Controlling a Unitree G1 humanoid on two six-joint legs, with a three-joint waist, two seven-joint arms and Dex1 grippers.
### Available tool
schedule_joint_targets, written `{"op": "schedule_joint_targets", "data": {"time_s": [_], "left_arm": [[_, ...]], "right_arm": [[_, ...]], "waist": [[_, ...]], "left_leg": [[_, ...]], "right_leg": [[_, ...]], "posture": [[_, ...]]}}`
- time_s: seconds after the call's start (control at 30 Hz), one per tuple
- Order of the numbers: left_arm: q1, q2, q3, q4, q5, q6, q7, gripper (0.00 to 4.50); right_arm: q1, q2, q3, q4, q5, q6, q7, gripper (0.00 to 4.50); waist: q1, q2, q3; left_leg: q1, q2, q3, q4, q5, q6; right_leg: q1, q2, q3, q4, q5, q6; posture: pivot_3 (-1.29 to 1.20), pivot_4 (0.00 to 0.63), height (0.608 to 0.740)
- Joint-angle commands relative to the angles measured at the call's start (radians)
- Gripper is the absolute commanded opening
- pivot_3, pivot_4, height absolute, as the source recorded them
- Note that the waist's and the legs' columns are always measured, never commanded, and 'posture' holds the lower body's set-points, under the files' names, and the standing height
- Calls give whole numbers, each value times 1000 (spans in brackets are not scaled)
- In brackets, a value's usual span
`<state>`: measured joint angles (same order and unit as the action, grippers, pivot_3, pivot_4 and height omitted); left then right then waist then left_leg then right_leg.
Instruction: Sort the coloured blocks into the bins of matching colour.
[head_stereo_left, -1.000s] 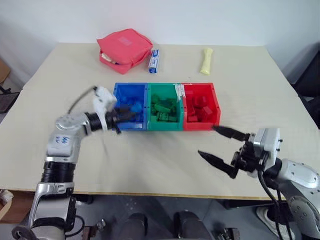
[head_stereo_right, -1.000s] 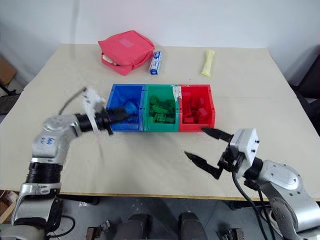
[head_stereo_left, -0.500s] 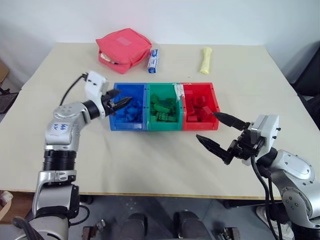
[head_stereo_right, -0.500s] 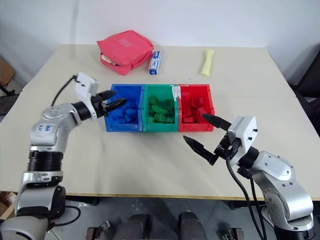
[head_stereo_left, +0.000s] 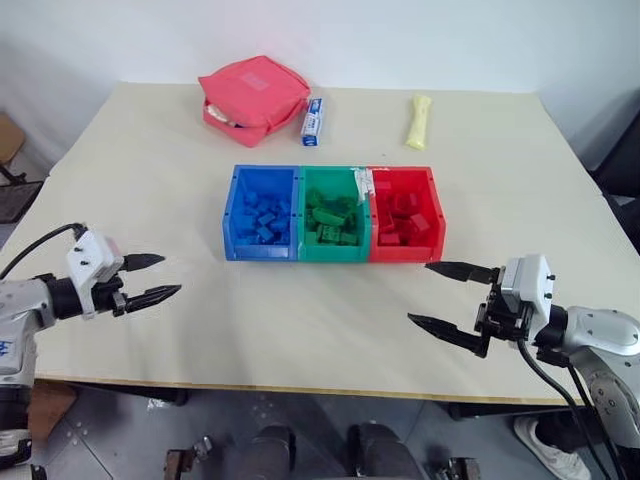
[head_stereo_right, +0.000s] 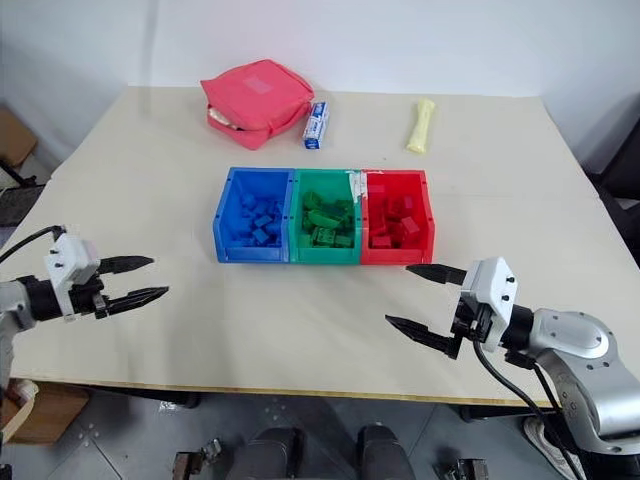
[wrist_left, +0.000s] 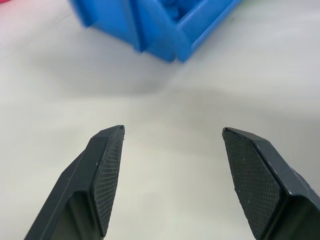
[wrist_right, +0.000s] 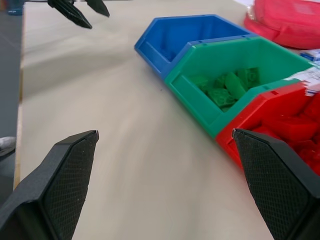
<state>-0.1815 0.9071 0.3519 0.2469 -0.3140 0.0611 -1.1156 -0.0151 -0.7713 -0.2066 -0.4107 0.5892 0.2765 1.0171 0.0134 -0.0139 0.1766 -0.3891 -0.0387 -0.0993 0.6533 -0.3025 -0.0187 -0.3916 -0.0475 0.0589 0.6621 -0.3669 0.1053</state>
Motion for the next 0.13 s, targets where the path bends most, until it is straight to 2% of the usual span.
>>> {"op": "schedule_joint_targets", "data": {"time_s": [0.03,0.13], "left_arm": [[35,-10,46,-93,-46,4,25,3316],[63,-50,37,-153,-52,17,60,3316]], "right_arm": [[-14,-8,-39,24,-3,-30,11,4500],[-8,1,-46,32,-8,-35,-4,4500]], "waist": [[4,0,0],[8,0,0]], "left_leg": [[0,0,0,0,0,0],[0,0,0,0,0,0]], "right_leg": [[0,0,0,0,0,0],[0,0,0,0,0,0]], "posture": [[0,150,740],[0,150,740]]}}
